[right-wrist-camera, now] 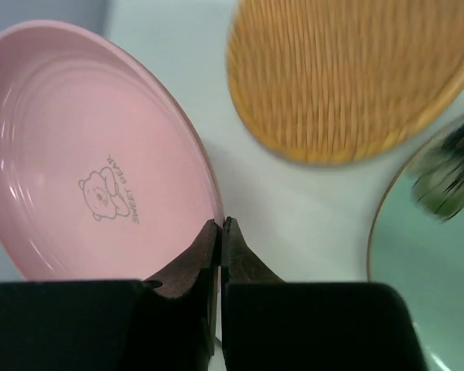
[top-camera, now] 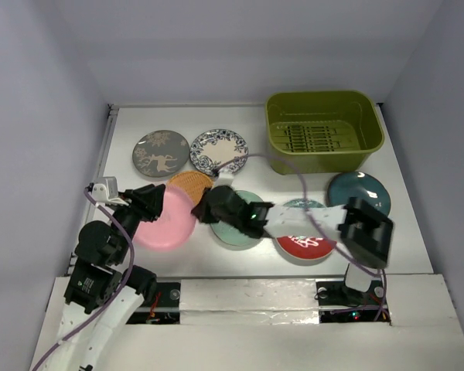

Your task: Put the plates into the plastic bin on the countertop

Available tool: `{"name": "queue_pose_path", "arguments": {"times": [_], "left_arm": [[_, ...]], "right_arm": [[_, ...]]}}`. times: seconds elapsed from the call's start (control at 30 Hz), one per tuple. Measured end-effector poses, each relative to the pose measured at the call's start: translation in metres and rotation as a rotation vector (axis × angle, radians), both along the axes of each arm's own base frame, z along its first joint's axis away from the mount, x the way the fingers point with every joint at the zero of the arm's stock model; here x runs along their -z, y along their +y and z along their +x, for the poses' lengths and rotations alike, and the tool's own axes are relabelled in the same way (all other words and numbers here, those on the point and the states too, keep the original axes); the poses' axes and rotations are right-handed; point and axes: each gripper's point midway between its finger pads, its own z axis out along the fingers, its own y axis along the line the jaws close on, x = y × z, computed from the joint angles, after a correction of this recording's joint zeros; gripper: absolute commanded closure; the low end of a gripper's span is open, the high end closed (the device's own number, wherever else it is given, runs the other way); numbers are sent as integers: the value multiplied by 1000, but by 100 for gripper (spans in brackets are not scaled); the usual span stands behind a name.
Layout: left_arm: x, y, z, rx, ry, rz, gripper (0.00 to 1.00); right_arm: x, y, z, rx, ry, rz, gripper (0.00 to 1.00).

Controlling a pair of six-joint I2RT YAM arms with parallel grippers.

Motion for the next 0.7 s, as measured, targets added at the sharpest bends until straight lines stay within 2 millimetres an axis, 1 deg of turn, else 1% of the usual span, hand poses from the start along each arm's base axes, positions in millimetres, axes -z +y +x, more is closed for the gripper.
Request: {"name": "queue_pose_path", "arguments": {"times": [0.07, 0.1, 0.13, 0.17, 0.2, 0.23, 0.27, 0.33, 0.4, 0.43, 0.53, 0.6, 0.63, 0.7], "left_arm": [[-2, 2, -2, -7, -9, -6, 66], [-3, 3, -3, -11, -15, -9, 66], [-5, 5, -4, -17, -22, -13, 66], [-6, 6, -5, -22, -27, -17, 66], [-7, 7, -6, -25, -33, -21, 65], [-8, 8, -7, -26, -39, -24, 65], [-9, 8, -8, -27, -41, -25, 65], [-9, 8, -8, -27, -41, -25, 65], [-9, 8, -8, -27, -42, -25, 65], [-9, 9, -8, -27, -42, -26, 65], [-10, 8, -9, -23, -47, -27, 65], [-11, 8, -10, -20, -51, -29, 64], [-11, 8, -11, -19, -54, -30, 64], [-12, 8, -11, -19, -57, -31, 64]], "right_arm": [[-49, -25, 25, 56, -78, 51, 100], [-72, -41, 41, 100, -115, 79, 100], [-95, -65, 62, 158, -154, 105, 100], [-116, -93, 85, 227, -198, 123, 100], [-135, -126, 108, 309, -241, 131, 100], [-148, -158, 125, 386, -276, 123, 100], [-161, -197, 143, 479, -316, 101, 100], [-181, -266, 165, 638, -375, 49, 100], [-194, -330, 179, 765, -415, -16, 100], [-198, -357, 184, 812, -422, -50, 100], [-202, -424, 201, 920, -409, -188, 100], [-201, -456, 216, 954, -390, -278, 100], [-197, -468, 222, 957, -369, -320, 100], [-187, -484, 236, 946, -326, -402, 100]]}}
